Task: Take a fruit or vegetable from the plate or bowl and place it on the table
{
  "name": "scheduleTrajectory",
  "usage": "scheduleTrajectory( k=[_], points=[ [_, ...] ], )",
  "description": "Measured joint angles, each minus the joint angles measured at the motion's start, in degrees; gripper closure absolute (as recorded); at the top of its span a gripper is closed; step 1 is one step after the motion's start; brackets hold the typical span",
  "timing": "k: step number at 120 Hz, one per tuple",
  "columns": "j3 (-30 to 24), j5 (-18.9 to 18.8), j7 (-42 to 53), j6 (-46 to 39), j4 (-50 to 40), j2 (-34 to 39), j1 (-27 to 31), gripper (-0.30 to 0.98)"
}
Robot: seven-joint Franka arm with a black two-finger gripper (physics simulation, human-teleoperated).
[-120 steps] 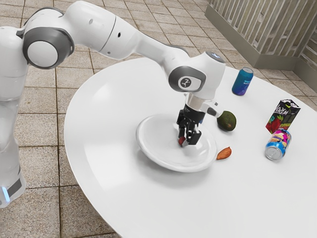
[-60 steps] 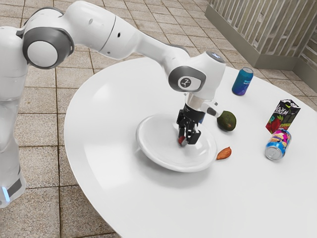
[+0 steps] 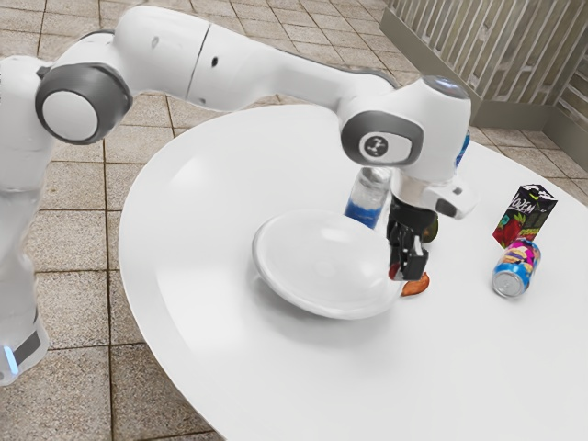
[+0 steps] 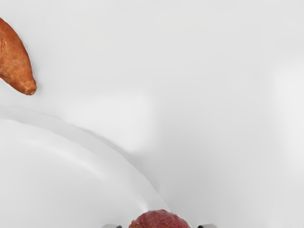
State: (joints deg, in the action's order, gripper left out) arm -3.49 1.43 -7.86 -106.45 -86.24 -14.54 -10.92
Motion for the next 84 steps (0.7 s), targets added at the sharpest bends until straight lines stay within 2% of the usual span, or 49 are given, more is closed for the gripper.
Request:
scheduleTrajectory(
  k=[12,20,43,62,80,84],
  points=[
    [0.3,0.0,-0.1,1.1,8.2,-3.9,-8.5,0.57],
    [0.4,0.1,-0.1,1.7,14.2,-9.3,-11.7,0.58],
    [0.0,0.2,-0.3,2.0,25.5,-21.5,-12.7,0.58],
    [1.1,0.1,-0.5,-0.7,27.5,-26.7,-12.2,0.58],
    [1.3,0.2,-0.4,-2.5,27.5,-27.2,-12.4,0.26],
    [2.4,0.1,-0.4,-0.8,26.4,-23.1,-13.2,0.21]
  ],
)
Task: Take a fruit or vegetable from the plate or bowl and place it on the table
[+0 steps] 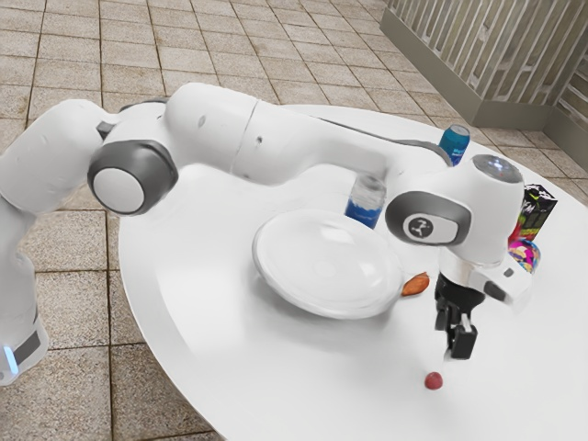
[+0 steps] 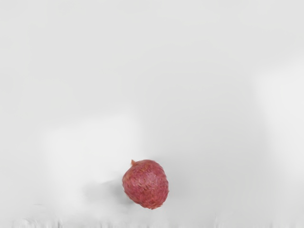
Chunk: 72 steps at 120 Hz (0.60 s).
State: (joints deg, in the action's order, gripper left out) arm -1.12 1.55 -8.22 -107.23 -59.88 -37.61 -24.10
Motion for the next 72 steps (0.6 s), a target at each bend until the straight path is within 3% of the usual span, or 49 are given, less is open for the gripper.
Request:
scheduleTrajectory(
  k=[6,11,19,28,34,56,72],
  points=[
    [3.8,-0.2,-0.3,5.3,-9.2,16.2,-2.7,0.16],
    [5.4,-0.2,-0.8,10.8,-15.2,28.4,-0.9,0.12],
    [6.5,0.4,-1.7,17.9,-21.2,38.2,5.0,0.09],
    [6.9,0.7,-2.6,23.8,-23.1,40.8,12.7,0.06],
    [7.0,0.9,-3.2,26.7,-23.5,41.3,14.3,0.05],
    [7.1,1.1,-4.8,32.9,-23.7,41.6,1.7,0.03],
    [7.1,1.2,-5.7,34.9,-23.7,41.6,2.2,0.02]
  ],
)
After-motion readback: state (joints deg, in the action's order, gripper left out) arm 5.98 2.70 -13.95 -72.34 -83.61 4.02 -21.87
